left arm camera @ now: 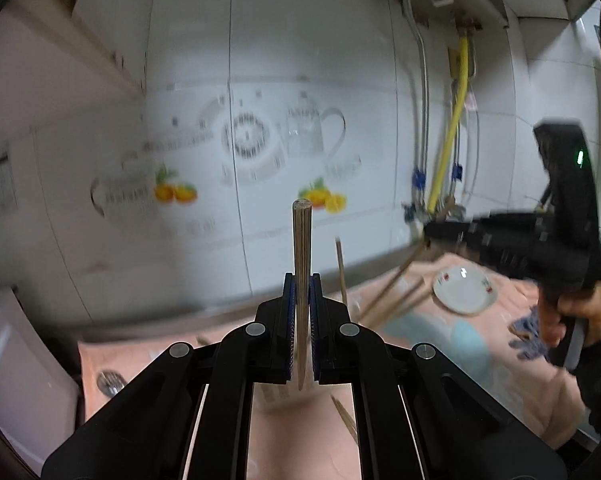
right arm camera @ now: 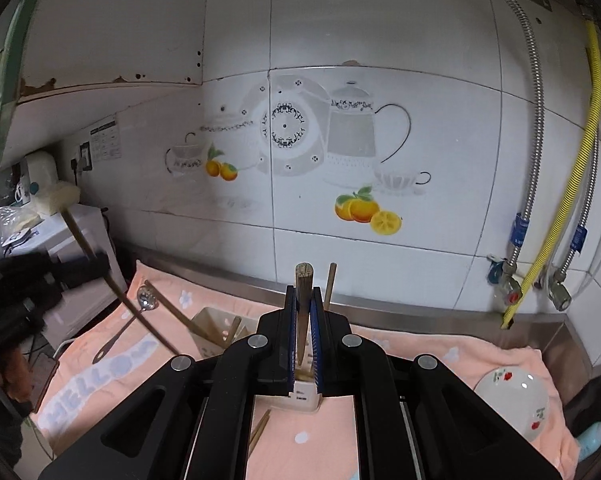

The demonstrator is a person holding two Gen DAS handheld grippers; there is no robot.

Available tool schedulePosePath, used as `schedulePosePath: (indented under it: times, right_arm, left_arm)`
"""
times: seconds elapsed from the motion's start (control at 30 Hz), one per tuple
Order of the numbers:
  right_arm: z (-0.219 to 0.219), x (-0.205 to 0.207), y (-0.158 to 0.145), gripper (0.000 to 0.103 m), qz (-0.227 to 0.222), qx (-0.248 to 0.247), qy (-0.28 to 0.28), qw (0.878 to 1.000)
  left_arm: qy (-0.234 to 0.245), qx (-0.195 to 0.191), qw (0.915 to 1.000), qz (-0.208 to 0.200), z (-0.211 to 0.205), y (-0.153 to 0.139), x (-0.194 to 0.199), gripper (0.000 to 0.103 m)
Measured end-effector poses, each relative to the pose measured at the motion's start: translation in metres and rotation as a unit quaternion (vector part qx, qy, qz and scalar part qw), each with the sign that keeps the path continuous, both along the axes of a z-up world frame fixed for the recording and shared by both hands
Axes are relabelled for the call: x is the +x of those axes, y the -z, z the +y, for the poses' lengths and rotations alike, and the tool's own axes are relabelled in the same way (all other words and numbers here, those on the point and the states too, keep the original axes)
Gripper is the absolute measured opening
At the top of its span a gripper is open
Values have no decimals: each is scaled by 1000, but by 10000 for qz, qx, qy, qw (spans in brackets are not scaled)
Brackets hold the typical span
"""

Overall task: Organize utensils
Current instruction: 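Lift the held chopsticks upright with both tools and carry them over the holder, then drop the chopsticks into the holder and open both tools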

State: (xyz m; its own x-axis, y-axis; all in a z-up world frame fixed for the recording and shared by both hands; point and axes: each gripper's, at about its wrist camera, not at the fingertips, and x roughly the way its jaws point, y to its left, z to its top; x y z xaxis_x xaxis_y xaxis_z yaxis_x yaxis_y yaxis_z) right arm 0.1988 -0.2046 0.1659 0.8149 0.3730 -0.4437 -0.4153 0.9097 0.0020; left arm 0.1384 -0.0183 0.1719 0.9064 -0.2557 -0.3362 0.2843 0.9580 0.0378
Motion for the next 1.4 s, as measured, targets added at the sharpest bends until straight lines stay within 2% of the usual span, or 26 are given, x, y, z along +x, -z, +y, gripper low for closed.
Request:
schedulePosePath:
  times: [0.1,0.23,0.57,1.07,1.4]
  right_arm:
    - [4,11,7,6,96,-24,6,10000]
    - [8,22,18,6,217,-54,-13,9997]
    - [14,36,46,6,512,-173,-37,9985]
    - [24,50,74,7,774,-255,-25,9967]
    - [20,50,78,8,808,-228,29,9965]
  left_arm:
    - [-184,98,9997,-159,0,-10,12,5]
    - [-362,55,9992,-134,5,-7,33,5]
    - [-495,-128,9974,505,17,37,75,5]
    - [-466,-208,9938,986,24,69,97,6]
    - [-495,-200,9937,984,25,70,97,7]
